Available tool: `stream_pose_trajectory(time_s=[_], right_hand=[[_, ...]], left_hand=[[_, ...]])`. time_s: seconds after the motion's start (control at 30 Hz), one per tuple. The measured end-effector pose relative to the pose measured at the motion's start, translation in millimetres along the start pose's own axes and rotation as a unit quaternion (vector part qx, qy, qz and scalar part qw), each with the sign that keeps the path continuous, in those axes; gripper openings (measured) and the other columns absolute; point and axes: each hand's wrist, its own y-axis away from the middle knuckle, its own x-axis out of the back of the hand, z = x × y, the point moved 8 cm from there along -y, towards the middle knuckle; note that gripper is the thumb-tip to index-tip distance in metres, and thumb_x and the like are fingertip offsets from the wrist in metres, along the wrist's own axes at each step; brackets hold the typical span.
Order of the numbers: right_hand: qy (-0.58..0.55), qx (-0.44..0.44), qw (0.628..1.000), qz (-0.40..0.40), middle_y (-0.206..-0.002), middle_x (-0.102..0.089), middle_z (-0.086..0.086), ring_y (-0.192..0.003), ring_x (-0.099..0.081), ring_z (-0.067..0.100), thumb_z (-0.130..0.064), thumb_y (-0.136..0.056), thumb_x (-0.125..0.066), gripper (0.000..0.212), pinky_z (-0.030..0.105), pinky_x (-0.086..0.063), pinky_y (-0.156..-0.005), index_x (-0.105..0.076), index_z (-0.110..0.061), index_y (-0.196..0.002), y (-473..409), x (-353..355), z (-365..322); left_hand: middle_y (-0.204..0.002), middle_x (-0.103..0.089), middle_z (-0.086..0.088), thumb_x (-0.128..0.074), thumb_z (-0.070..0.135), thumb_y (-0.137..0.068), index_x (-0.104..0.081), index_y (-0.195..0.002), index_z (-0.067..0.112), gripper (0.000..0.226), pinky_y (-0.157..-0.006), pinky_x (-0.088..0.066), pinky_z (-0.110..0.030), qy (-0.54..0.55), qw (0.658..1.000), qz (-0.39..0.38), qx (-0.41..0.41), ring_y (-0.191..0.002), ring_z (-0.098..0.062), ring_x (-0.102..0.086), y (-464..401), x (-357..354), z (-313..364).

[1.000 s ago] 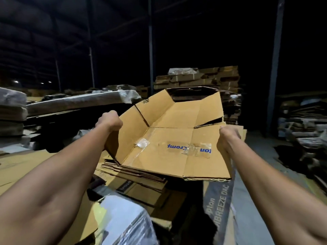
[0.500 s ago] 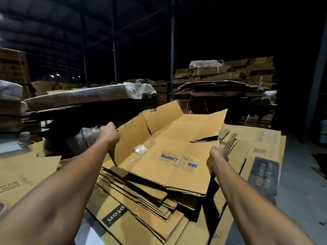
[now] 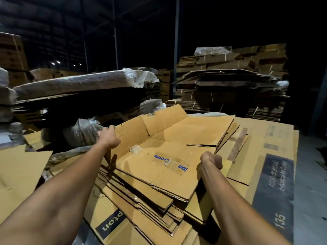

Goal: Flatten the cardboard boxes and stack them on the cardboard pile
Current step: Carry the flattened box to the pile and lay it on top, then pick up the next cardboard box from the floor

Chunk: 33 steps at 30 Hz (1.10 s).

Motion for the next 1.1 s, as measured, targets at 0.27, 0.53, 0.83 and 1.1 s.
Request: stream_pose_trajectory(time_s=[0.27,0.53,0.83,1.1], right_hand=[[-0.025,0.020,0.999,0.025,-0.124,-0.067,0.026,-0.114,-0.064,0.045,-0.002,-0.098,-0.051,0.028,0.049,-0.054,-0.091,-0.064,0.008,-0.121,31.4,-2.8,16.7],[0.228,0.110,0.967,-0.040,-0.141,-0.046,0.019,-0.117,-0.057,0.042,-0.013,-0.090,-0.070,0.053,0.046,-0.053,-0.098,-0.047,-0.002,-0.137,35.8,13.2,-3.4],[0.370,0.411,0.833,-0.006,-0.136,-0.049,0.005,-0.116,-0.056,0.024,-0.031,-0.096,-0.069,0.039,0.038,-0.050,-0.089,-0.057,-0.026,-0.132,58.5,82.6,-84.2],[0.456,0.453,0.764,0.063,-0.115,-0.067,0.001,-0.108,-0.063,0.027,-0.038,-0.095,-0.062,0.017,0.041,-0.055,-0.085,-0.067,-0.030,-0.109,49.0,244.8,-120.8]], left_hand=[[-0.173,0.014,-0.012,-0.059,0.033,-0.104,-0.012,-0.166,0.020,0.079,-0.123,-0.004,-0.065,-0.024,0.997,-0.071,0.036,-0.157,-0.044,0.016,9.0,-29.4,8.6],[-0.168,-0.027,-0.012,-0.046,0.049,-0.107,-0.038,-0.159,0.019,0.060,-0.124,-0.026,-0.049,-0.081,0.962,-0.243,-0.097,-0.153,-0.035,-0.029,47.1,-69.3,68.9],[-0.149,-0.055,-0.011,-0.054,0.045,-0.106,-0.053,-0.146,0.013,0.051,-0.111,-0.044,-0.044,0.027,0.957,-0.219,-0.186,-0.134,-0.031,-0.053,102.3,-47.4,192.3],[-0.120,-0.070,-0.001,-0.059,0.036,-0.104,-0.068,-0.126,0.021,0.029,-0.085,-0.048,-0.034,0.167,0.908,-0.201,-0.328,-0.101,-0.017,-0.061,237.1,-34.3,366.4]])
